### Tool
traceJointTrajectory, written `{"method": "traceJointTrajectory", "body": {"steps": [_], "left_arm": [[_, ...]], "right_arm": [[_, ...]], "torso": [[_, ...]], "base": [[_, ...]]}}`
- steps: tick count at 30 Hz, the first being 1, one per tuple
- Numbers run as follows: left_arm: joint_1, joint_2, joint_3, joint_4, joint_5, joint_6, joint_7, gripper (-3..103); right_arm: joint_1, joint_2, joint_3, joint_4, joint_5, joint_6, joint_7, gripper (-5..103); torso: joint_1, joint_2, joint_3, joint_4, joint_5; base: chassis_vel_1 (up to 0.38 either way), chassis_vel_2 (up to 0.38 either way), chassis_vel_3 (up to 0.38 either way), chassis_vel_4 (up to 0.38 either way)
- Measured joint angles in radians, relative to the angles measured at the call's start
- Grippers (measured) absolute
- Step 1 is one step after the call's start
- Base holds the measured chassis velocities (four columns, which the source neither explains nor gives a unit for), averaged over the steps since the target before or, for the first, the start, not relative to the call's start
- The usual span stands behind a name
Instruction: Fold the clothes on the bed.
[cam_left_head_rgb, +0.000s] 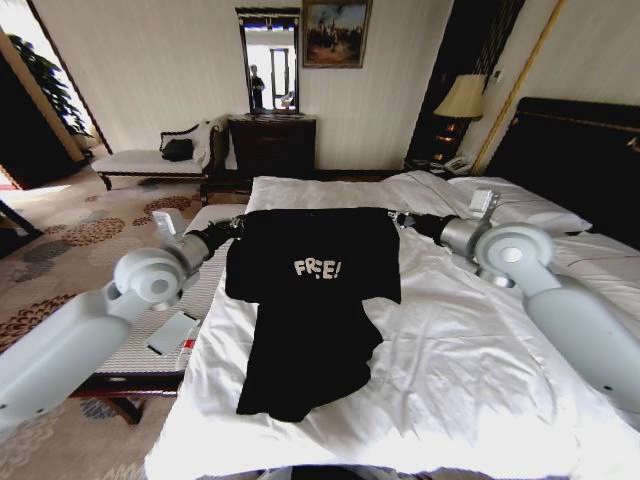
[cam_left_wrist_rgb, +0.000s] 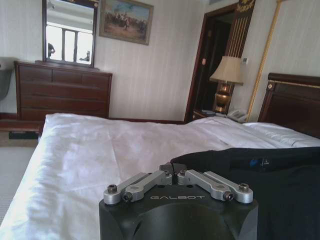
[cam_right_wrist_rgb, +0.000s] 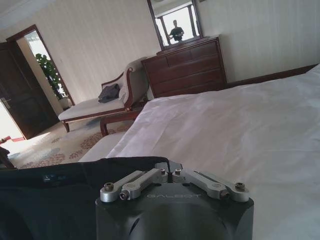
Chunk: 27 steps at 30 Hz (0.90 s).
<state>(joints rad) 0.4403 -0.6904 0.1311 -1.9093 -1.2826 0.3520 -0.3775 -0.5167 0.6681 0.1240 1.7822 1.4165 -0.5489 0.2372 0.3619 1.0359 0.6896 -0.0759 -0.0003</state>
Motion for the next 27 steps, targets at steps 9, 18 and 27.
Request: {"method": "traceJointTrajectory", "body": {"steps": [9, 18, 27], "left_arm": [[-0.012, -0.134, 0.107, 0.234, 0.123, -0.02, 0.039, 0], [-0.118, -0.355, 0.182, 0.533, 0.241, -0.048, 0.092, 0], [-0.267, -0.546, 0.231, 0.915, 0.339, -0.095, 0.195, 0]], "right_arm": [[0.025, 0.17, -0.083, -0.286, -0.207, 0.062, -0.103, 0], [0.085, 0.27, -0.13, -0.518, -0.332, 0.12, -0.155, 0], [0.226, 0.391, -0.172, -0.817, -0.422, 0.189, -0.21, 0]], "torso": [[0.0, 0.0, 0.0, 0.0012, -0.0002], [0.0, 0.0, 0.0, -0.0004, 0.0], [0.0, 0.0, 0.0, 0.0004, -0.0003]], "base": [[0.0, 0.0, 0.0, 0.0], [0.0, 0.0, 0.0, 0.0], [0.0, 0.0, 0.0, 0.0]]}}
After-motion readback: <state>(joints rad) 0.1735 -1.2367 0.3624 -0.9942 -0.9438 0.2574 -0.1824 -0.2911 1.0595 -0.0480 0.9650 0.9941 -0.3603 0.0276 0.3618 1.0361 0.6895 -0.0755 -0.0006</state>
